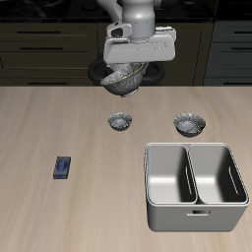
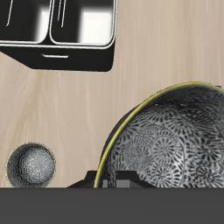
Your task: Place the largest bowl in the left side of the drainer
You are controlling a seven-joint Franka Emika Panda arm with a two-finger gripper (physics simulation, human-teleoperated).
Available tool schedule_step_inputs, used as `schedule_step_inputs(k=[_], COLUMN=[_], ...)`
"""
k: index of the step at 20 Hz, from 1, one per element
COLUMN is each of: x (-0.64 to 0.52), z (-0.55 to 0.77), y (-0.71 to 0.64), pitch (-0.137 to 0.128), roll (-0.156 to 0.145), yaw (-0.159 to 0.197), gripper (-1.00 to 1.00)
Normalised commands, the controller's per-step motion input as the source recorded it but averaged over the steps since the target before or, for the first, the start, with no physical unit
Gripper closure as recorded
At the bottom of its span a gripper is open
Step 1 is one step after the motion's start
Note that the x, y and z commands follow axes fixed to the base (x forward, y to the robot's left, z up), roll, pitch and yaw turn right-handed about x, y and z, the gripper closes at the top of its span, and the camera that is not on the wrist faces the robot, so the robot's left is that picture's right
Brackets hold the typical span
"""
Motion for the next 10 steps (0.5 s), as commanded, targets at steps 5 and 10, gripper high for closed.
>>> schedule_step_inputs(k=[5,10], x=[0.16,0.20], z=[0.06,0.09], y=[0.25,0.27], pitch=[0.008,0.000], roll=[0.010,0.010], yaw=[0.001,0.001], gripper=[1.00,1.00])
